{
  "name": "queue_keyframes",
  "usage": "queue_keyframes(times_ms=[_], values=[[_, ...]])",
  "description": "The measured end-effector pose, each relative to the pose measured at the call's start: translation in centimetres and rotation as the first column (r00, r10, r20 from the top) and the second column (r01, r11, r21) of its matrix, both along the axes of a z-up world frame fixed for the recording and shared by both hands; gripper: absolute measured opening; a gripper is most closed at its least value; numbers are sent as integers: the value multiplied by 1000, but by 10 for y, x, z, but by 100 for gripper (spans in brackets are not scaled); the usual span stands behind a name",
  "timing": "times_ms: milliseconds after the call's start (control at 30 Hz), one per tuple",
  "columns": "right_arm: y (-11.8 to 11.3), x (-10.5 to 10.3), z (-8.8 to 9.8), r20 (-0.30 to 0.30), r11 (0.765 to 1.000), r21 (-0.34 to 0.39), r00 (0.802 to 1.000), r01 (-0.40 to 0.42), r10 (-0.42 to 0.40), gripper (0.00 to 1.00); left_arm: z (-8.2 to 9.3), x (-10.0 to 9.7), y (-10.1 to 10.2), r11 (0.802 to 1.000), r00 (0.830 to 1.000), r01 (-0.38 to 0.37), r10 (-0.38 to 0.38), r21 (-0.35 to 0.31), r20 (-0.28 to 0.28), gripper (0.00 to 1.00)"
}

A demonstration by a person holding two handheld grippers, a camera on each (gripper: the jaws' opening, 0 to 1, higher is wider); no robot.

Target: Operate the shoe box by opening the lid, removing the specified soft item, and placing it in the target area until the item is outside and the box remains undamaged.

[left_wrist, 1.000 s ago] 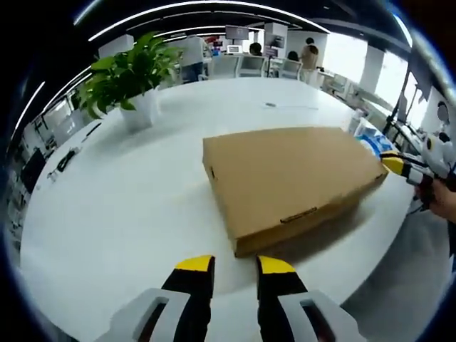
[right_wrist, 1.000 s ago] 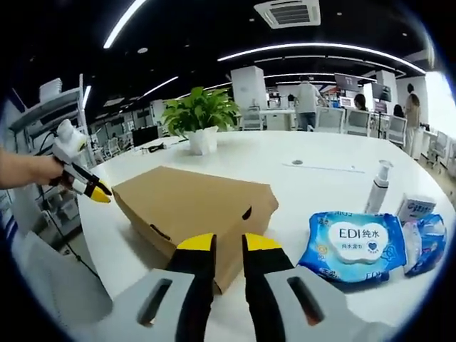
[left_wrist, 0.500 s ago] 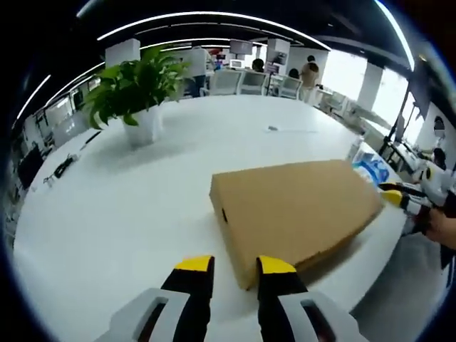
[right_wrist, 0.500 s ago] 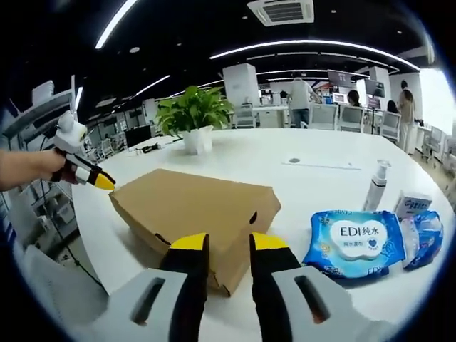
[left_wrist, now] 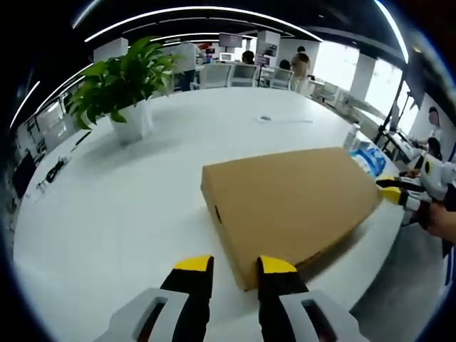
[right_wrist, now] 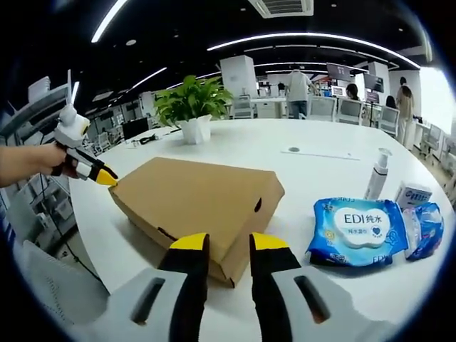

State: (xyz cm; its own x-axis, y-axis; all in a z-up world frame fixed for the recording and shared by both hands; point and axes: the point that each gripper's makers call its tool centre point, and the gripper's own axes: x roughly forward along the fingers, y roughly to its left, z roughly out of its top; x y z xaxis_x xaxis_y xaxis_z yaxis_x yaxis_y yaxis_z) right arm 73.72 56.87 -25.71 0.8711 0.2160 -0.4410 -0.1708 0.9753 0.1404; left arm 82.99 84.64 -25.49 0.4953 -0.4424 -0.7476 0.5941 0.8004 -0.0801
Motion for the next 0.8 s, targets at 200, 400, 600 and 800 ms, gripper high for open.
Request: queue_keyframes(times_ms=[200, 400, 600, 800], values=[[0, 1, -5, 4, 1000, 16, 1000, 4, -4, 21, -1, -1, -1, 999, 1000, -10, 9, -31, -5, 24], [-1, 0, -4, 2, 999, 49, 1000, 18, -18, 24, -1, -1, 1, 998, 1000, -4, 5, -57, 8, 23], [1, -10, -7, -7, 996, 94, 1000, 2, -1, 39, -2, -10, -7, 988, 989, 137, -131, -77, 74, 41], [18, -19, -19, -36, 996, 69, 998, -54, 57, 47, -5, -25, -13, 969, 973, 211, -196, -126, 126, 46]])
